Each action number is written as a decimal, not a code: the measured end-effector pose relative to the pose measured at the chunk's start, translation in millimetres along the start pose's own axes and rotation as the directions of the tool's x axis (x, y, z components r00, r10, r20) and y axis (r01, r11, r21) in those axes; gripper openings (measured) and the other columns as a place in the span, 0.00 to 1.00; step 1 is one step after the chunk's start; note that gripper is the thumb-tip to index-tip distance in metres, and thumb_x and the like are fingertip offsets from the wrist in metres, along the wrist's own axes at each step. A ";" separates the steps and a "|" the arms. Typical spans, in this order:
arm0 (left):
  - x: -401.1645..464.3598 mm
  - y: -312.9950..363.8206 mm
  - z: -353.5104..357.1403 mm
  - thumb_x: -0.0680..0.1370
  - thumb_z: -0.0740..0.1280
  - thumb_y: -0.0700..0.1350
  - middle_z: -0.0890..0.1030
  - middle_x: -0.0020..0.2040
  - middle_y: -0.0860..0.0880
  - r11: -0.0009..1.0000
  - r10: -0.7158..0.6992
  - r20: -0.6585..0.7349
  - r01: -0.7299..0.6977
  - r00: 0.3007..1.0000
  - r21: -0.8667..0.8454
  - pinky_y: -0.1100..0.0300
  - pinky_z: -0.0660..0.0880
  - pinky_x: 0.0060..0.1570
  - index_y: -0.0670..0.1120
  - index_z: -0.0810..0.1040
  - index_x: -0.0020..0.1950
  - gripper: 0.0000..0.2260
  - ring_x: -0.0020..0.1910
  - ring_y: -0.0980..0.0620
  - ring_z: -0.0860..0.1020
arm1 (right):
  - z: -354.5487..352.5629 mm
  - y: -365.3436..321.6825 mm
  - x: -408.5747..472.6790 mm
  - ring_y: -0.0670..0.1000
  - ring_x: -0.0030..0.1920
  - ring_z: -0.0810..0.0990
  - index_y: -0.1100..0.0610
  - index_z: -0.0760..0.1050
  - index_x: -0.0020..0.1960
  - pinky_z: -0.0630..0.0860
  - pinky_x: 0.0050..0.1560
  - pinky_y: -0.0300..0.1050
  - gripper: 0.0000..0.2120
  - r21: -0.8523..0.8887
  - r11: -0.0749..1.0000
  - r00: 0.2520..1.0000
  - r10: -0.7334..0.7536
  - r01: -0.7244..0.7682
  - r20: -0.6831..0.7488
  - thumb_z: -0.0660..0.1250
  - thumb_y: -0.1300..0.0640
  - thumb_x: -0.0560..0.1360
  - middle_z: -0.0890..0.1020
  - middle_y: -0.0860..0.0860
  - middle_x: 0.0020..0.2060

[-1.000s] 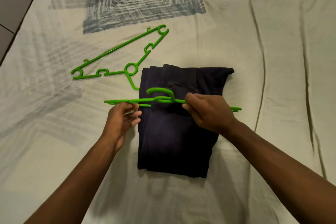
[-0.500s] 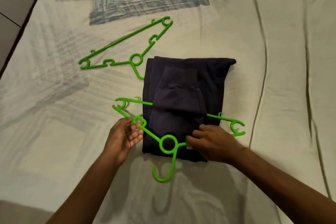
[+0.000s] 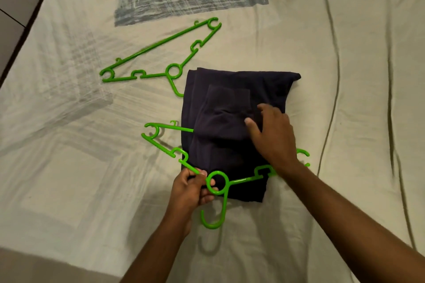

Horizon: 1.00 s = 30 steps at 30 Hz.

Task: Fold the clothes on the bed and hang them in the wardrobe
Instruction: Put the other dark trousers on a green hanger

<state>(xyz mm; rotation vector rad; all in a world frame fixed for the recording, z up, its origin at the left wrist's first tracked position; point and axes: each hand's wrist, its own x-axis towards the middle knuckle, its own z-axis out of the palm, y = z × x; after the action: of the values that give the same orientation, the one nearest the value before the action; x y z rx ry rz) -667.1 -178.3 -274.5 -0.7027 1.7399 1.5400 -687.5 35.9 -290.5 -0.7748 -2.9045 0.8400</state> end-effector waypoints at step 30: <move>-13.9 -27.8 -22.0 0.83 0.62 0.42 0.85 0.42 0.41 0.990 -0.088 0.069 0.095 0.994 -0.102 0.58 0.80 0.32 0.42 0.71 0.51 0.04 0.38 0.46 0.85 | -30.5 -33.1 124.8 0.53 0.59 0.81 0.53 0.75 0.60 0.81 0.57 0.48 0.09 0.898 0.296 0.945 0.108 -0.327 0.308 0.59 0.60 0.83 0.82 0.51 0.57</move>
<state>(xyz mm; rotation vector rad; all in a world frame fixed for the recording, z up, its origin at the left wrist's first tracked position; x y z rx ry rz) -640.2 -204.8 -279.3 -0.7669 1.5666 1.5828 -807.4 85.1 -262.0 -0.9071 -1.7160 2.4011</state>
